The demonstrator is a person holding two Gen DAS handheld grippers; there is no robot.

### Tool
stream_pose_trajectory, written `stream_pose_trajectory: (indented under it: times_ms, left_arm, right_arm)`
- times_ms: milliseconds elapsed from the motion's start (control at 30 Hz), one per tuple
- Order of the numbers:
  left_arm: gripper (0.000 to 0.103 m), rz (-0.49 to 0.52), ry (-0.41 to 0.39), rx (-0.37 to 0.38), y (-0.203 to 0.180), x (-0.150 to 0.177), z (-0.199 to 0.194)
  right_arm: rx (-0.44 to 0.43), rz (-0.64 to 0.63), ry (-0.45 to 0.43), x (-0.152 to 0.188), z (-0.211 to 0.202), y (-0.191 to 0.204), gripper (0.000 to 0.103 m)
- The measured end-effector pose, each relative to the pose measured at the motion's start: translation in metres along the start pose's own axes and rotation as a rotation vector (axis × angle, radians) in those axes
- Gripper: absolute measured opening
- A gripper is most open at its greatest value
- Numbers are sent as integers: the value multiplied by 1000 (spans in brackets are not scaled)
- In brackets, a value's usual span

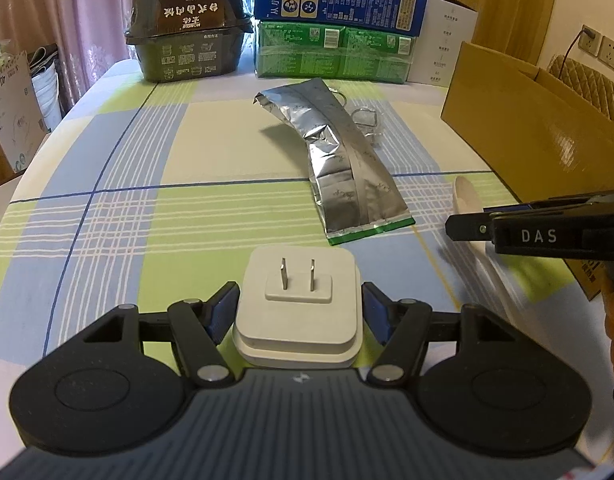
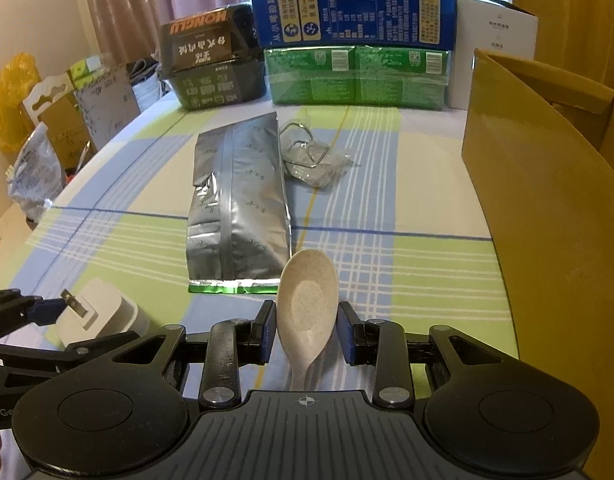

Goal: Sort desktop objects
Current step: 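Lift the spoon with the right tool while the left lifts the plug adapter, then carry the spoon and plug adapter toward the cardboard box with both tools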

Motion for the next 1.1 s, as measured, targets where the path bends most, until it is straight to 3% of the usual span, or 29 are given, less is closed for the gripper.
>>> stream_pose_trajectory:
  times_ms: [567,800,1100]
  left_arm:
    - [61,-17,-29,27,-10,-12,-9]
    - [61,20,-33,28,-33,-12,-27]
    - [61,-24,-31,19,-61,-11,-70]
  right_arm:
    - [-21,15,-60,-11,-23,-1,29]
    - [-4,24,-85,-1,-58,-1,29]
    - [7,48,-128,2,-118,1,29]
Point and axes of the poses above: each gripper's, at about its wrist camera, not at the fingertips, and z roughly the way its jaws point, y to its left, x to its underside, the point moved 2 cm from there along z, roughly the way its jaws point, and after that the axes turned 7 degrees about -y, right-handed, at the moved point
